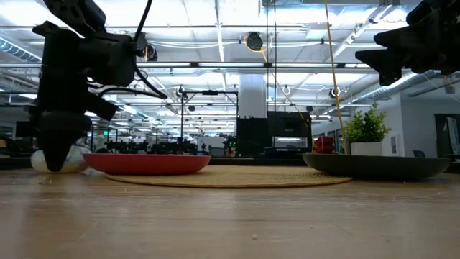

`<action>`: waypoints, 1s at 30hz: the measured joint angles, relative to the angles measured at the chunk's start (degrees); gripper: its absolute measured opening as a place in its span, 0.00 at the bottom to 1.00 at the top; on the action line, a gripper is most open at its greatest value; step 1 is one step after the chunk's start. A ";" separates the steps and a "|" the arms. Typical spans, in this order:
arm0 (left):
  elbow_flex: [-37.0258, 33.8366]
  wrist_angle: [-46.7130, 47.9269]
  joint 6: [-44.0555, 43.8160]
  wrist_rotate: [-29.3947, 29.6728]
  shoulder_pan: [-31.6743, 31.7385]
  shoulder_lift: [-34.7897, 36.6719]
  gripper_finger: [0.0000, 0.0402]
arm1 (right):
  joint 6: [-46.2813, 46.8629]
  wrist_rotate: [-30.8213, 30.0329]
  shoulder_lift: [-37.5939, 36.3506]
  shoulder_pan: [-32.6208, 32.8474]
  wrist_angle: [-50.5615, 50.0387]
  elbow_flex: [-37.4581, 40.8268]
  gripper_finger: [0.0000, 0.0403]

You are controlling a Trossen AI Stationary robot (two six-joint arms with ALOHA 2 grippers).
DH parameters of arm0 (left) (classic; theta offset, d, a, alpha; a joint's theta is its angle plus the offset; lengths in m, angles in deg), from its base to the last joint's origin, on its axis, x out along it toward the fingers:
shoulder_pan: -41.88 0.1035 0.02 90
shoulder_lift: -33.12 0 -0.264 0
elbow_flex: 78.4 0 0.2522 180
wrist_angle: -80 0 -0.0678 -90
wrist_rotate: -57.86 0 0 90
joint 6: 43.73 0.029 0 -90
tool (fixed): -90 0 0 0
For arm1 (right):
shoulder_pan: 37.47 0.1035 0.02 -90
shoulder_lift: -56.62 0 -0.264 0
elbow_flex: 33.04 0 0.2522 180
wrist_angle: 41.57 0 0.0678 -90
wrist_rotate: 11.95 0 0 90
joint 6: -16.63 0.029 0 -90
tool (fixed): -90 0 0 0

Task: Pick & Place donuts
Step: Put the large white donut on the pink plate

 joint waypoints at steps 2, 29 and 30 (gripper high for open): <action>0.00 0.01 0.07 0.11 0.00 0.00 0.95 | -0.01 0.00 0.00 0.00 0.00 0.01 0.56; 0.02 0.07 -1.80 -2.54 -0.02 0.00 0.84 | -0.01 0.00 0.00 0.00 0.00 0.01 0.56; 0.02 0.01 -1.84 -2.46 -0.02 0.00 0.80 | -0.01 0.00 0.00 0.00 0.00 -0.01 0.56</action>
